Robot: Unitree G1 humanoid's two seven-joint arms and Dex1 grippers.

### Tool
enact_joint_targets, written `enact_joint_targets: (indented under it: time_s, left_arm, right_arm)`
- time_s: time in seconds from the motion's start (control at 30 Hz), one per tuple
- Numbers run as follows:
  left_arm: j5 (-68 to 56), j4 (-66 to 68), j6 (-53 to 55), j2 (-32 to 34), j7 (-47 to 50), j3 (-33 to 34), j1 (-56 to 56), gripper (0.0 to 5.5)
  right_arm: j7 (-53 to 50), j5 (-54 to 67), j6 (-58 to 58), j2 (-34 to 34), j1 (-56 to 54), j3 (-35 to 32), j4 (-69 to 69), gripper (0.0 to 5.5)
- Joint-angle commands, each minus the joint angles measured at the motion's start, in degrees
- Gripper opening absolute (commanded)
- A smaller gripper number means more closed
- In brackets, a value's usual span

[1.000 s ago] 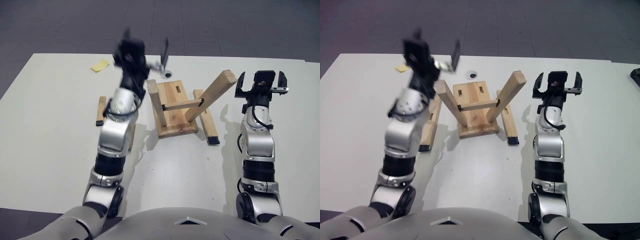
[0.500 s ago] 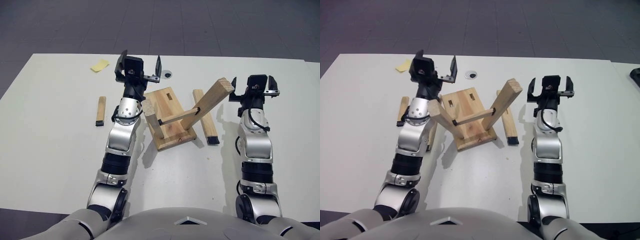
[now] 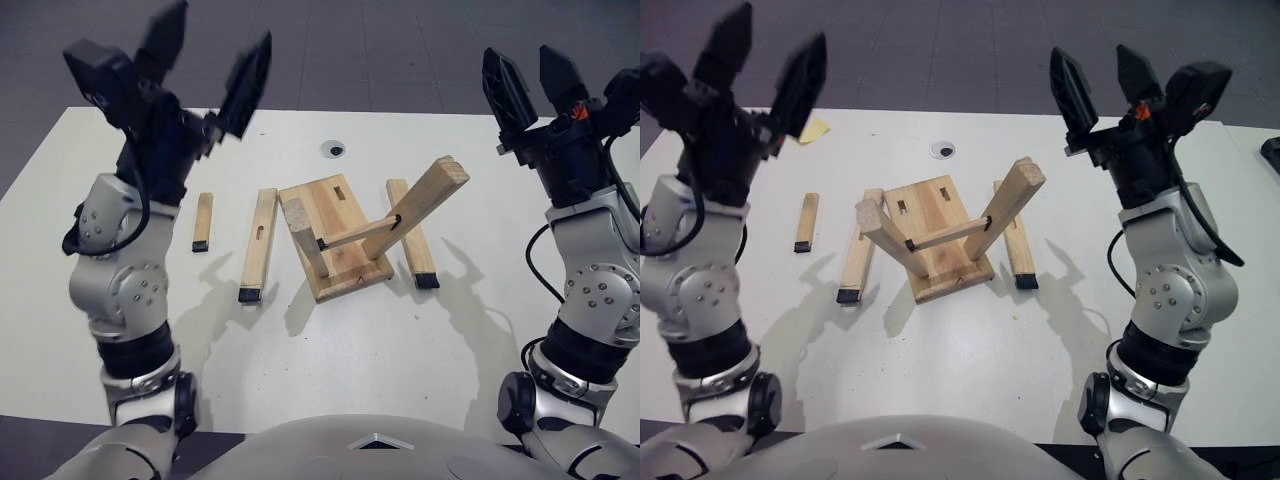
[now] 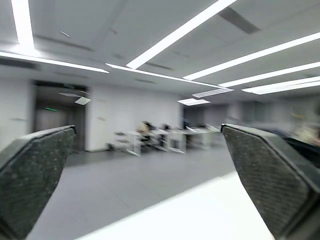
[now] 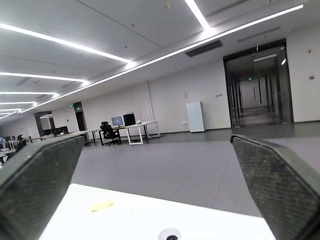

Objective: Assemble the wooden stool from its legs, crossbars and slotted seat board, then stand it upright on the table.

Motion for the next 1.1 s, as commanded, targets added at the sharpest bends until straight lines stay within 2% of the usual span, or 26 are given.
enact_joint_targets:
  time_s: [0.03, 0.1, 0.2, 0.33, 0.43, 0.67, 0.8, 0.9, 1.0, 1.1]
  left_arm:
    - [-11.22, -1.26, 6.03, 9.87, -10.07, 6.02, 4.21, 5.4]
    - [-12.68, -3.11, 7.07, 14.01, -15.72, 5.99, 6.72, 5.4]
    - [-9.75, -6.08, 6.82, 18.11, -21.87, 2.16, 10.27, 5.4]
    - [-0.73, -5.59, 4.96, 19.91, -21.68, -4.7, 9.95, 5.4]
    - [9.82, 0.84, 2.83, 16.64, -14.86, -10.75, 4.59, 5.4]
    - [18.56, 9.3, -0.51, 9.35, -7.5, -15.55, -2.77, 5.4]
    - [17.46, 7.75, -1.73, 6.51, -6.66, -15.43, -3.94, 5.4]
    - [12.54, 6.05, -3.42, 2.72, -3.68, -10.38, -7.45, 5.4]
    - [2.59, 4.79, -2.47, -2.6, 3.16, -4.86, -14.95, 5.4]
    - [1.12, 6.02, -2.68, -7.73, 13.78, -3.48, -25.19, 5.4]
  right_arm:
    - [-1.21, -0.18, 0.41, -1.11, 0.72, 0.05, 1.45, 5.39]
    - [-2.25, -0.29, 0.28, -1.08, 1.0, -0.33, 2.31, 5.39]
    - [-3.93, 0.53, 0.39, -0.77, 0.75, -1.18, 3.21, 5.39]
    - [-5.4, 1.12, 0.31, -0.75, 0.93, -1.85, 4.23, 5.39]
    - [-5.86, 1.2, 0.04, -0.41, 1.17, -1.44, 4.07, 5.39]
    - [-5.95, -0.25, -1.04, 0.09, 1.41, 1.3, 4.43, 5.39]
    - [-5.82, -1.02, -1.59, 0.17, 1.68, 2.18, 5.22, 5.39]
    - [-6.04, -1.38, -2.3, 0.6, 2.24, 2.55, 5.68, 5.39]
    - [-7.02, -1.55, -3.02, 1.78, 2.61, 2.25, 6.39, 5.39]
    - [-7.9, -1.82, -3.63, 2.85, 2.56, 2.27, 7.07, 5.39]
